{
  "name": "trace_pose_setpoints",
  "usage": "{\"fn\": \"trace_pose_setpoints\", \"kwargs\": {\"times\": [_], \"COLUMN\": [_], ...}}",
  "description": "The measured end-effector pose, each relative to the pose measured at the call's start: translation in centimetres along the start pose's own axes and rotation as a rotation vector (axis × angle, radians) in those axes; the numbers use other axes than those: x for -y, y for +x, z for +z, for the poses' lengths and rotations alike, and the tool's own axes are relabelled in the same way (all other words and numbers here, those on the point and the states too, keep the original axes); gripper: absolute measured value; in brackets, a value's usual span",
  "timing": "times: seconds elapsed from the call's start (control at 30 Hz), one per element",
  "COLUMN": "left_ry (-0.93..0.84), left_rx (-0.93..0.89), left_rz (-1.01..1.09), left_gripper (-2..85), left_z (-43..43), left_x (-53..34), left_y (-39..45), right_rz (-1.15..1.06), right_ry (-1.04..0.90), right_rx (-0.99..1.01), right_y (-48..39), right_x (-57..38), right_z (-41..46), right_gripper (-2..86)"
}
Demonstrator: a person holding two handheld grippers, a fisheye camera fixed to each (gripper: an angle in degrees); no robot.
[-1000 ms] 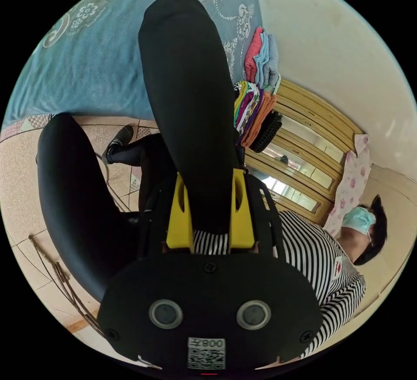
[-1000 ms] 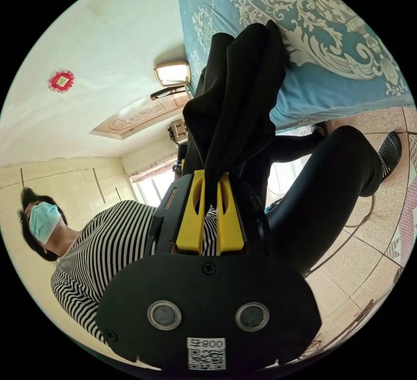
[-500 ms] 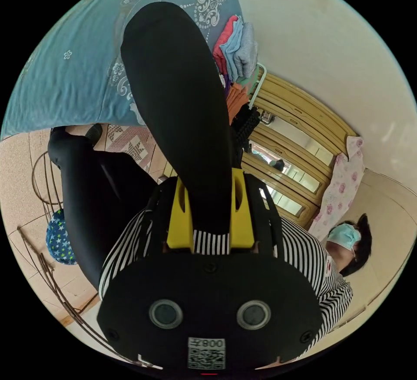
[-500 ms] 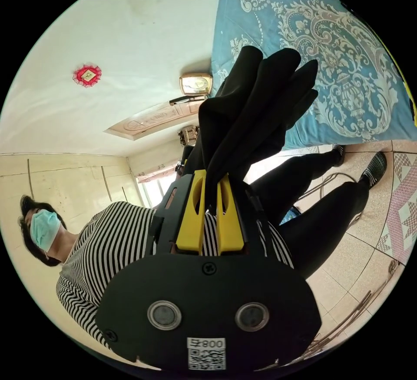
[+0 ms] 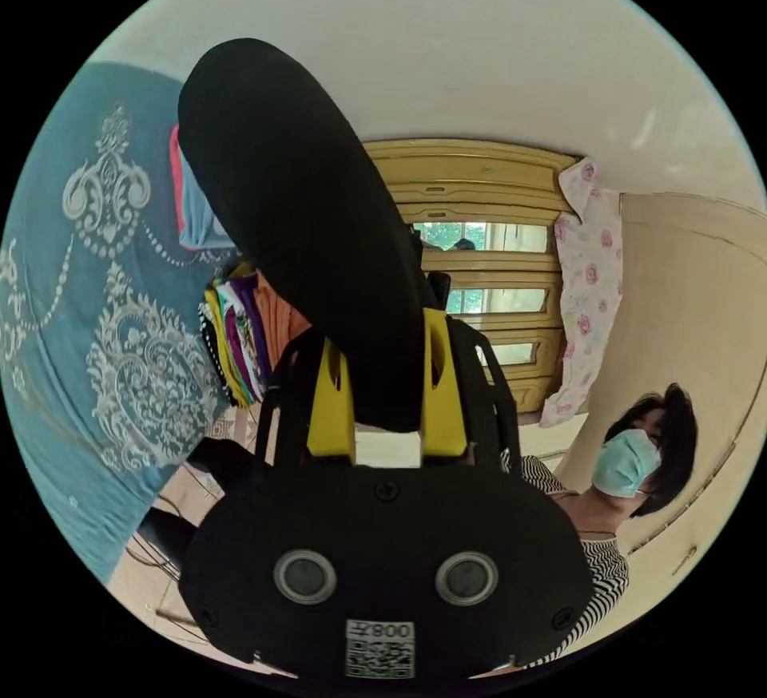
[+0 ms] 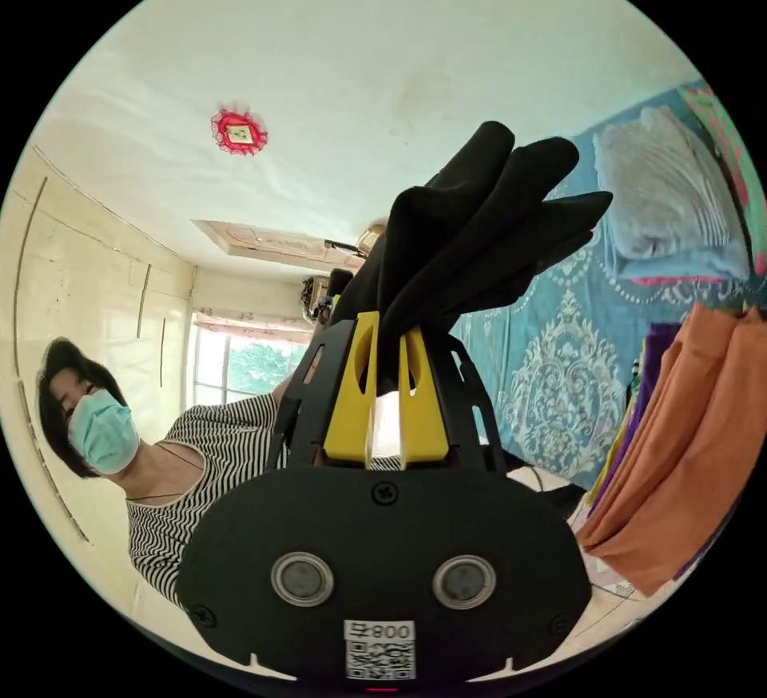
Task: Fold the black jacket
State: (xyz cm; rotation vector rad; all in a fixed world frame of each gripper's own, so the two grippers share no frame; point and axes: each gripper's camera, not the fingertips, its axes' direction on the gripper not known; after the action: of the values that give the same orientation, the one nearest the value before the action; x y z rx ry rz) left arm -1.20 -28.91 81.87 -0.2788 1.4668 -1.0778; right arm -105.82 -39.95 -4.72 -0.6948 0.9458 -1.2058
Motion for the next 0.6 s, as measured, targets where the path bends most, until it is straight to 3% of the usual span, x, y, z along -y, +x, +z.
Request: {"fn": "trace_pose_setpoints", "kwargs": {"times": [0.27, 0.37, 0.5, 0.6], "left_ry": [0.069, 0.078, 0.074, 0.095], "left_rx": [0.103, 0.178, 0.334, 0.288], "left_rz": [0.120, 0.057, -0.260, -0.271], "left_gripper": [15.1, 15.5, 15.8, 15.4], "left_z": [12.6, 18.4, 25.9, 28.9], "left_x": [16.1, 20.3, 22.6, 22.8], "left_y": [5.6, 2.3, -6.1, -6.7], "right_rz": [-0.131, -0.057, 0.185, 0.331], "right_ry": [0.022, -0.013, -0.116, -0.161], "right_rx": [-0.117, -0.127, -0.210, -0.165], "right_y": [6.0, 14.7, 31.7, 41.3], "right_x": [17.6, 22.7, 26.3, 25.7], "right_z": [-15.6, -19.3, -20.0, -19.5], "right_gripper": [0.8, 1.4, 2.5, 3.6]}}
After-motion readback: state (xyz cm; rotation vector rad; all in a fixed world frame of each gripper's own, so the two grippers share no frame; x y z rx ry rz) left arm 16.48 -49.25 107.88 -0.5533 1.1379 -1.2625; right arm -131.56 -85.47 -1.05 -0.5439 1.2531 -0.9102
